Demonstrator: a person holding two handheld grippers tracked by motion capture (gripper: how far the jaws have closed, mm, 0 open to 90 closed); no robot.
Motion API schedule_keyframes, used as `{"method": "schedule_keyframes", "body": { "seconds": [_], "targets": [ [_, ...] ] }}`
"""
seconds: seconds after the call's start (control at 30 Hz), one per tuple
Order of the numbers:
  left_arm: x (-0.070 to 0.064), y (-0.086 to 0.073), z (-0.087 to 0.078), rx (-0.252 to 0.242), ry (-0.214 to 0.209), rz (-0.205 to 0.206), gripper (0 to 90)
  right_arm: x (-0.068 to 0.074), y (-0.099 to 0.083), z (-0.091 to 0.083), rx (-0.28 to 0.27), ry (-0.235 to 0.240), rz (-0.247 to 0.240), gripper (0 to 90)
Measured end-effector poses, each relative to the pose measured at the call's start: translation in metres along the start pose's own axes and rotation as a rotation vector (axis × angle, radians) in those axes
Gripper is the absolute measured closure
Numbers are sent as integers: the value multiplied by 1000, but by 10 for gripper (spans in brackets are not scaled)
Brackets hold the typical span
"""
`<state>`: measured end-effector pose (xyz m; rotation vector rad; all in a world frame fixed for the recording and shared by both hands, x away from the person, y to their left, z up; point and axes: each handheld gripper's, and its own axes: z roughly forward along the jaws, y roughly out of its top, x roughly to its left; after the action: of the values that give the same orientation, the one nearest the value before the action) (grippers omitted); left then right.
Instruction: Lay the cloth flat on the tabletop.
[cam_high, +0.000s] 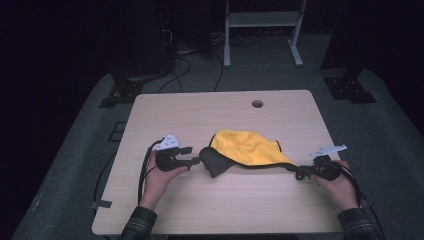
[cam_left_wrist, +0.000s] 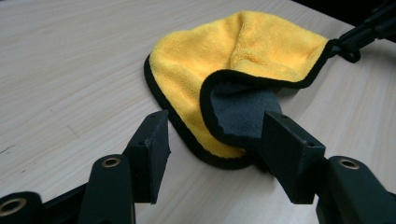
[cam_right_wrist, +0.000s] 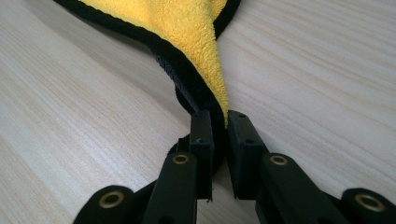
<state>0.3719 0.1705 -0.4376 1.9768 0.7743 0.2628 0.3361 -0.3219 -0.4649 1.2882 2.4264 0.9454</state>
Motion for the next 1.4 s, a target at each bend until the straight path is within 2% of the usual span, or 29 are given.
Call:
{"method": "schedule_keyframes", "body": {
  "seconds": [0.17,0.3,0.43,0.57,0.67,0.73,0.87,1.13,1.4],
  "targets": [
    [5,2,14,22,-15,-12,474,0,0,0,1,0,0,806],
    [7,3,22,43,-47,-32,556,0,0,0,2,2,3,806],
    [8,3,28,42,-78,-57,611,0,0,0,3,3,4,807],
    [8,4,32,57,-107,-70,733,0,0,0,3,1,4,806],
    [8,5,33,72,-122,-102,809,0,0,0,3,4,3,807],
    [7,5,33,81,-115,-115,851,-1,0,0,1,4,1,807],
    [6,7,28,76,-104,-130,865,0,0,0,2,3,1,807],
    [6,10,9,40,-77,-109,864,4,3,-5,-33,-11,-35,814],
    [8,22,-13,-6,-60,-96,866,6,19,-28,-177,19,-24,818]
  ]
}}
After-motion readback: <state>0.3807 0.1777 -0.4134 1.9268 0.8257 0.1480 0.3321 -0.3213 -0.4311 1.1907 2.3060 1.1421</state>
